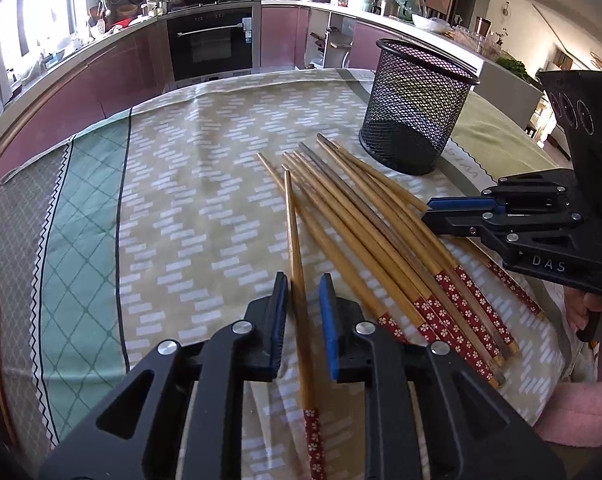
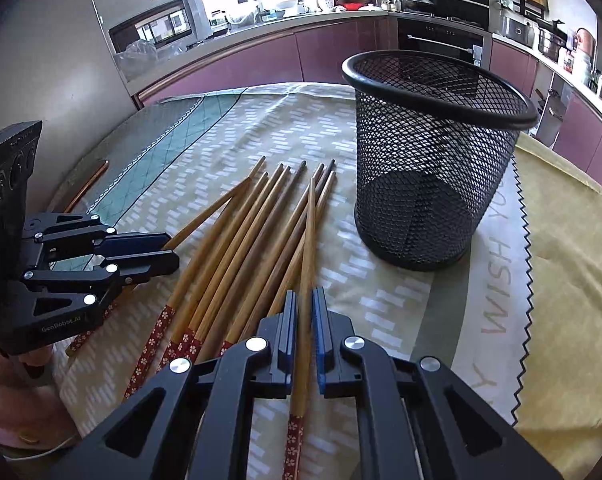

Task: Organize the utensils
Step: 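Lift both held chopsticks upright above the mesh cup with both grippers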

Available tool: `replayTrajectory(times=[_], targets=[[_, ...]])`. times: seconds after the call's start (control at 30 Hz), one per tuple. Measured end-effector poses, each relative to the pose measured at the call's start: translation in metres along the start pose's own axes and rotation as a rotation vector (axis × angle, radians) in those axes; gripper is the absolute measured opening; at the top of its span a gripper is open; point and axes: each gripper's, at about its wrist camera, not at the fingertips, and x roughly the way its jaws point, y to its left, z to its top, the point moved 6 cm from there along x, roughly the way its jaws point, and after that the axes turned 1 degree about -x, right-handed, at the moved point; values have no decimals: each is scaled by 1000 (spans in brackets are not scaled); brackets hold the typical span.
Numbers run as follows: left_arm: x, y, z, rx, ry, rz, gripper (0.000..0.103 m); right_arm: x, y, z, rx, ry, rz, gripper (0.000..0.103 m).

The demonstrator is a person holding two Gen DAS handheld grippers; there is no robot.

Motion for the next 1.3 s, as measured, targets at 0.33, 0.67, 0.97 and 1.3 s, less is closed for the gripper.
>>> replayTrajectory(times=[0.33,0.67,0.97,1.3], targets=[[-31,-3,17,-44,-73,-76,8,-60,3,14,10,-199,60,6],[-99,-25,65,-13,-230,-240,8,-118,-18,34,61,-372,68,6],[-145,-28,121,-62,-421,-303,7,-153,-31,65,43,-472,64,6],[-136,-43,197,-116,-549,-273,7,-175,-52,105,19,-526,5,6]])
